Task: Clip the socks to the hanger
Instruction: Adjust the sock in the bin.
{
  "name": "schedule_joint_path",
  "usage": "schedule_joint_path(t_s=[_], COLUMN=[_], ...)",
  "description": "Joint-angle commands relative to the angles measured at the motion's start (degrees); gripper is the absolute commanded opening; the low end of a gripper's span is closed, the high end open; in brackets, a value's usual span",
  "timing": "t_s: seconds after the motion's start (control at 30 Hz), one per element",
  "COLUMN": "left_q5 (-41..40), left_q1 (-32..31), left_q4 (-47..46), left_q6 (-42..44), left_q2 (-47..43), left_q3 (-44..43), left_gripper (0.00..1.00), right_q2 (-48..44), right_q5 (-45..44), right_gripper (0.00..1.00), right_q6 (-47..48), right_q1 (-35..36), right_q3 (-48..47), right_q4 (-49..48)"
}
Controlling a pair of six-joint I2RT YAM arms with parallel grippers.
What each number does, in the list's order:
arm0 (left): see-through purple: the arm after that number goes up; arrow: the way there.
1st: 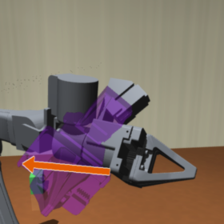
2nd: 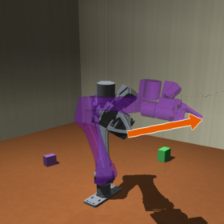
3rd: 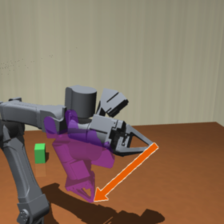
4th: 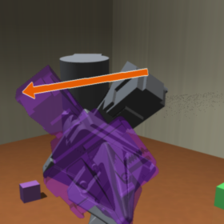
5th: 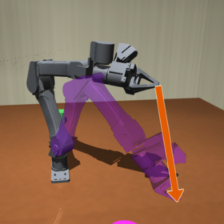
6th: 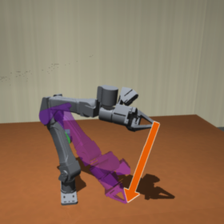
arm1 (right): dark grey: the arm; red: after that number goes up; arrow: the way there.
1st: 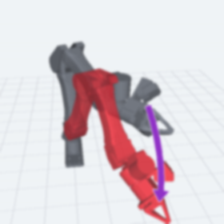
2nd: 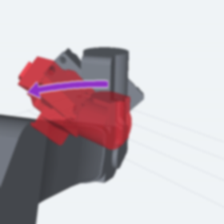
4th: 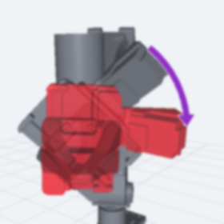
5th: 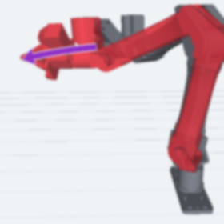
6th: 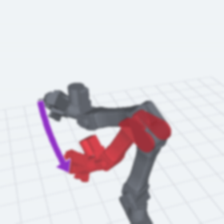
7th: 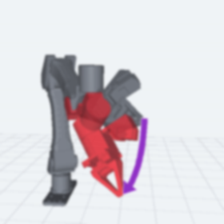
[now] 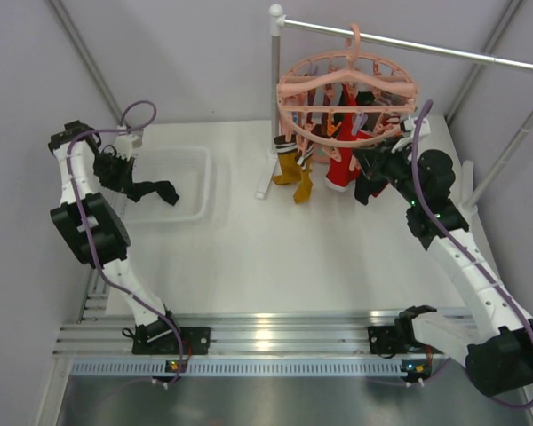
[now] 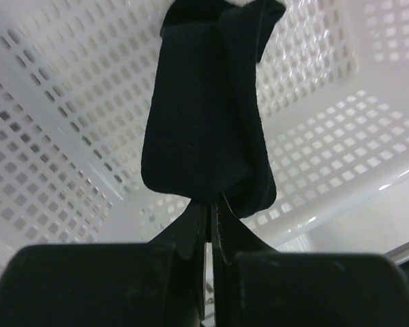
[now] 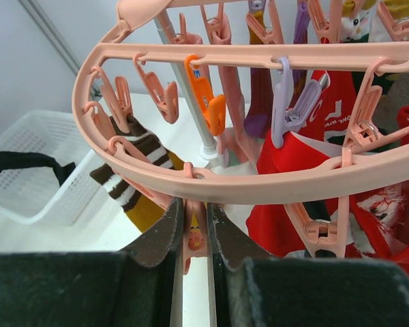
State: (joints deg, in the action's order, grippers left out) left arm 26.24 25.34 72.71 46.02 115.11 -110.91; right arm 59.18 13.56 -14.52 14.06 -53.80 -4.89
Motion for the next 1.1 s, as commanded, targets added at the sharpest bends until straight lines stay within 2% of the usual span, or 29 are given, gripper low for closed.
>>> schedule_joint_path(t_s=[0.0, 0.27, 0.33, 0.37, 0.47, 0.63, 0.77, 0.8, 0.9, 1.07], left_q5=[-5.83, -13.49, -15.07, -15.25, -15.34, -9.21, 3.26, 4.16, 3.13, -1.18], left_q1=[1.29, 2.96, 2.87, 2.87, 2.43, 2.08, 0.68, -0.2, -4.94, -11.44], left_q4=[4.9, 0.86, -2.47, -2.83, -5.11, -10.02, -10.56, -10.66, -12.15, -19.7], left_q6=[6.26, 6.02, 4.61, 3.82, 2.68, 1.62, 0.92, 0.57, -1.46, -7.07], left_q2=[-2.87, -3.84, -3.67, -3.66, -3.75, -6.9, -8.41, -7.98, -5.7, -2.0], left_q3=[1.75, 4.56, 4.74, 4.39, 3.86, 3.33, 3.07, 2.9, 2.9, 5.27], left_gripper=[0.0, 0.0, 0.24, 0.31, 0.42, 0.48, 0.52, 0.52, 0.51, 0.51], right_q2=[1.11, 3.05, 3.57, 3.84, 4.45, 4.89, 4.81, 4.98, 5.07, 5.16], right_q5=[0.94, 1.73, 2.08, 2.26, 2.43, 2.43, 2.43, 2.43, 2.52, 2.43], right_gripper=[0.0, 0.0, 0.0, 0.0, 0.0, 0.0, 0.0, 0.0, 0.0, 0.0], right_q6=[0.9, 1.16, 1.08, 1.16, 1.25, 1.43, 1.25, 1.34, 0.99, 0.81], right_q1=[-1.23, -2.02, -2.28, -2.29, -2.64, -2.9, -2.82, -2.9, -2.9, -2.99], right_q3=[-2.89, -4.2, -4.47, -4.73, -5.35, -5.88, -5.7, -5.61, -5.61, -5.61], right_q4=[-0.48, -0.74, -0.83, -0.83, -0.83, -0.48, -0.3, -0.3, -0.39, -0.48])
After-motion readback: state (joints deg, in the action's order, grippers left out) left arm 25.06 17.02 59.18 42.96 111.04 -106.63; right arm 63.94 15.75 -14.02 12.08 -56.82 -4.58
